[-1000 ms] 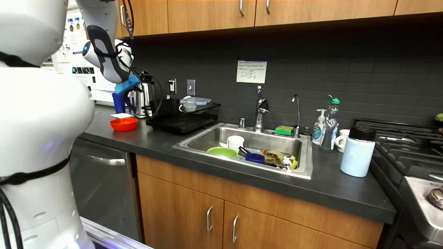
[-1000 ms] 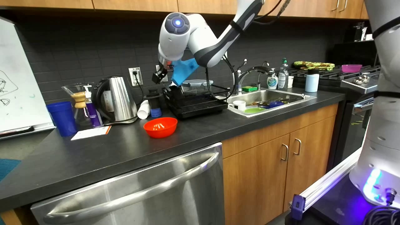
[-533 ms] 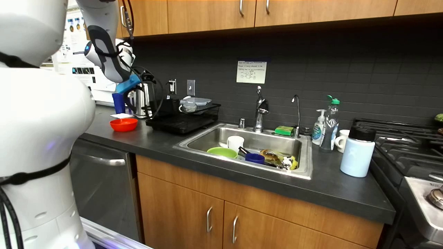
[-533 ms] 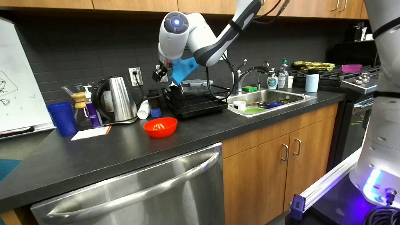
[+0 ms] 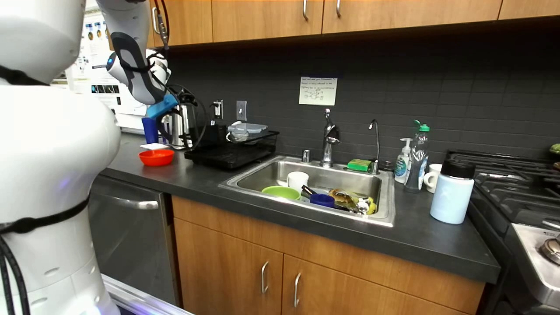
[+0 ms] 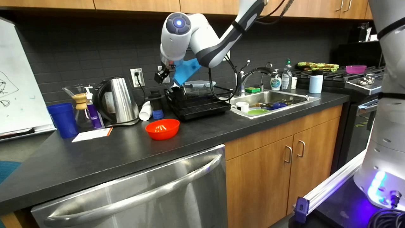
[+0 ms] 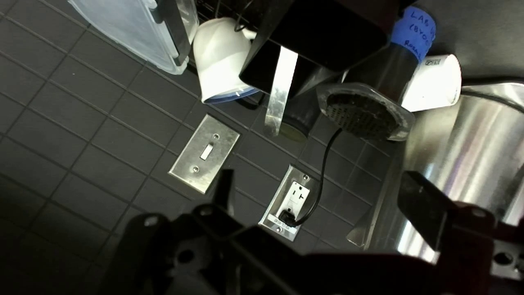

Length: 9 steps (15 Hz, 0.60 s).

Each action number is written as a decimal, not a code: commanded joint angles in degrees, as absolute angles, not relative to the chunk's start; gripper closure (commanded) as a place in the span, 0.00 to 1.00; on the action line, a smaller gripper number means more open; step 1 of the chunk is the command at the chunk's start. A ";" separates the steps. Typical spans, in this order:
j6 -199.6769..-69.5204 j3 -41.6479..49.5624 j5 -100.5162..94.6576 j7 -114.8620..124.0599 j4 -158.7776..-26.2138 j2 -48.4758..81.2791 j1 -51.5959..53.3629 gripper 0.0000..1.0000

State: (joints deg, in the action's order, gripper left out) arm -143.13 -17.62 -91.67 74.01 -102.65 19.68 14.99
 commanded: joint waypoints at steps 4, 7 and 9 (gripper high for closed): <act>-143.39 -16.46 -91.14 73.76 -102.54 19.60 16.02 0.00; -139.15 -16.92 -90.87 75.00 -101.79 20.04 17.98 0.00; -136.16 -16.88 -92.27 75.95 -101.65 19.51 19.27 0.00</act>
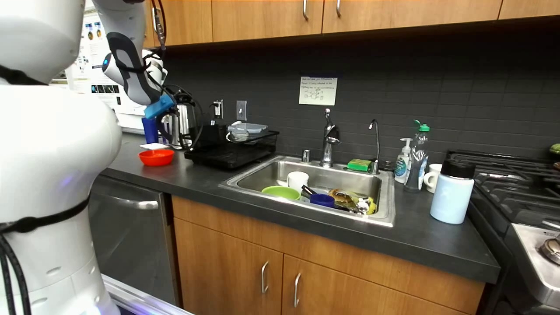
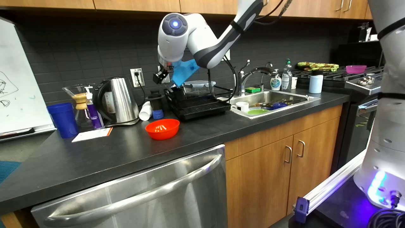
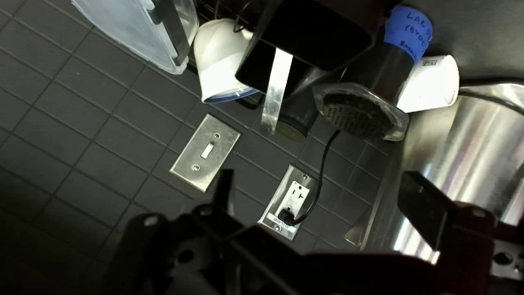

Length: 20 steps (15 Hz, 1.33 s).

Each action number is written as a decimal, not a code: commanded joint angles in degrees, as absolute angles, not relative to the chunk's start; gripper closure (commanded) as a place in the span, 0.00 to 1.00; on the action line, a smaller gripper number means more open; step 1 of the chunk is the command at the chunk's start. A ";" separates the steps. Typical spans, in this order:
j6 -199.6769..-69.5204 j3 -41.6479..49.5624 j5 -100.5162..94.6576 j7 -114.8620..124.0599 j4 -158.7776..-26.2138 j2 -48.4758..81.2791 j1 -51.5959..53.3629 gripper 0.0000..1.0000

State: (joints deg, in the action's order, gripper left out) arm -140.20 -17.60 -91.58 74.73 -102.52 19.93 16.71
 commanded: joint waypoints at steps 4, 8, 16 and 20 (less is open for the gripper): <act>-130.23 -17.11 -91.42 73.58 -100.86 17.84 20.85 0.00; -129.64 -17.88 -83.01 66.44 -99.62 16.35 19.90 0.00; -128.28 -17.24 -62.35 41.48 -94.70 15.56 19.71 0.00; -126.09 -16.62 -57.50 34.09 -89.36 20.51 21.50 0.00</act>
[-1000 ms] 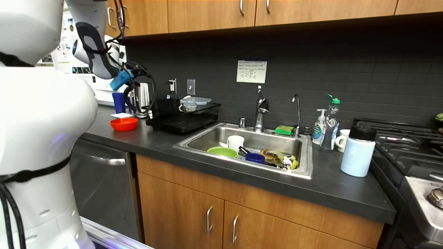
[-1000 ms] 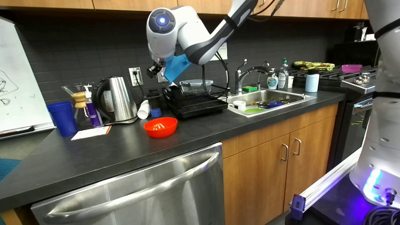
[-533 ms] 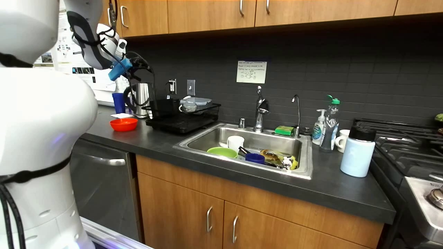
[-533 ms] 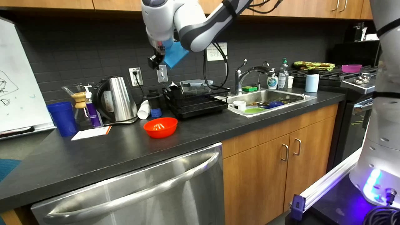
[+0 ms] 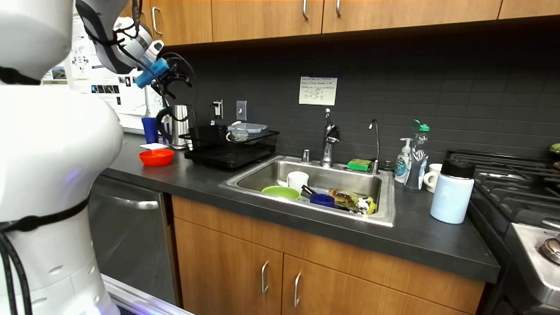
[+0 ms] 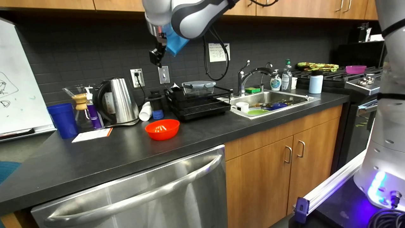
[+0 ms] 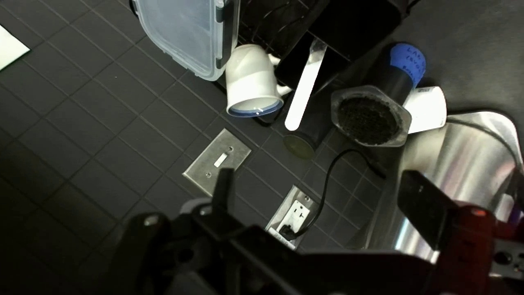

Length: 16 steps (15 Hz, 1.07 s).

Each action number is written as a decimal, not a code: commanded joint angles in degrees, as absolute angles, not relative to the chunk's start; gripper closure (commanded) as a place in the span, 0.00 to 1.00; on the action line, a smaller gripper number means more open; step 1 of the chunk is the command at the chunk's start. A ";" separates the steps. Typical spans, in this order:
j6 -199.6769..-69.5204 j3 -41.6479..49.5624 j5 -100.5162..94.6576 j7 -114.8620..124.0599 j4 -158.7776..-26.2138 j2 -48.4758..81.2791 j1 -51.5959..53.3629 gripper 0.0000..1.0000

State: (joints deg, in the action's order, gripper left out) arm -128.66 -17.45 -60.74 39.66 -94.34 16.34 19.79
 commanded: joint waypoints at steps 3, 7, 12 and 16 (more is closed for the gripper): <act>-124.07 -15.54 -55.58 30.99 -85.59 24.29 22.78 0.00; -121.33 -13.25 -54.24 28.95 -80.24 28.84 24.47 0.00; -115.42 -10.13 -53.36 31.14 -72.22 33.69 26.76 0.00; -112.99 -9.30 -49.40 31.19 -66.32 37.32 27.82 0.00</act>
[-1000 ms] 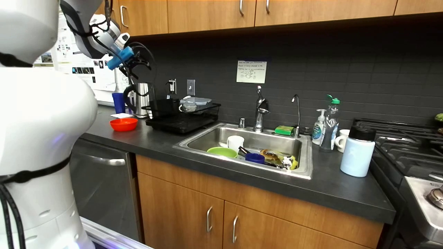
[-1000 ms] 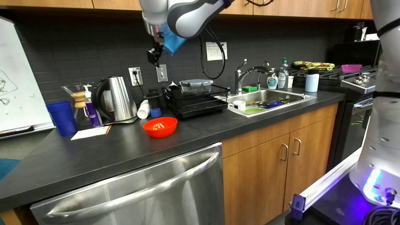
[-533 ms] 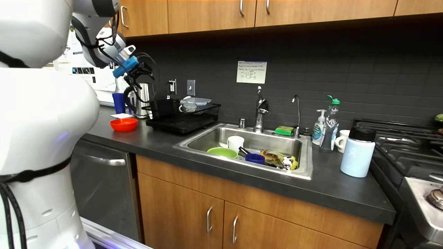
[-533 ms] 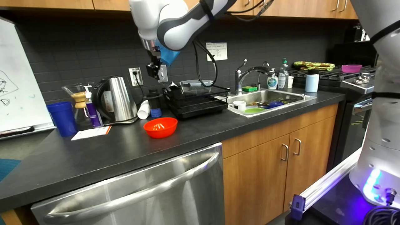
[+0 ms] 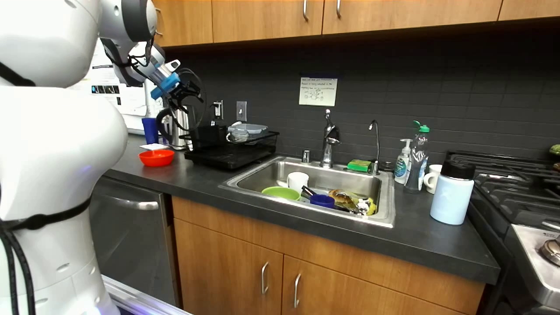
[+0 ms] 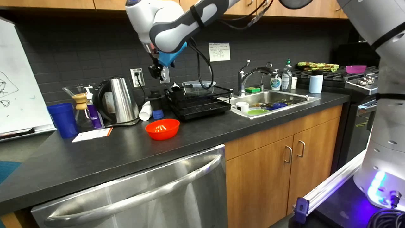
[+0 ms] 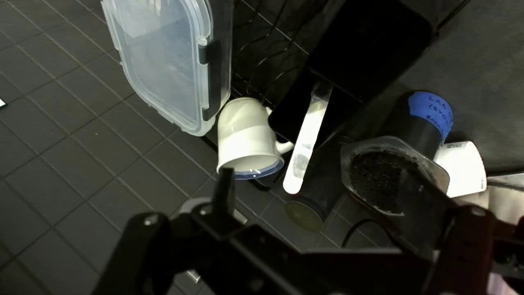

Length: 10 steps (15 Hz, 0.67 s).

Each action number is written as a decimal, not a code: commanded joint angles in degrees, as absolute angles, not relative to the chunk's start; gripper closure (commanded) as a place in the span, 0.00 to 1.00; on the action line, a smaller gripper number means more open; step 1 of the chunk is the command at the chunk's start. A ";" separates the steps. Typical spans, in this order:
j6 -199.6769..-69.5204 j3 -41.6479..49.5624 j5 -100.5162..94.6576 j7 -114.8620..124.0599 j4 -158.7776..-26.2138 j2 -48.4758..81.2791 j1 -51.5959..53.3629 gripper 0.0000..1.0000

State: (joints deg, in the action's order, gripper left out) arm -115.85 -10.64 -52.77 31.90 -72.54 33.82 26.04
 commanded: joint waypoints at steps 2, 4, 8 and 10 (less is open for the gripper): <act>-112.16 -8.70 -47.08 31.22 -63.45 39.22 28.48 0.00; -111.73 -7.83 -45.12 31.26 -61.09 40.70 28.99 0.00; -110.85 -8.63 -44.74 32.04 -57.93 42.92 27.76 0.00; -110.97 -8.41 -45.08 32.33 -56.51 44.02 27.33 0.00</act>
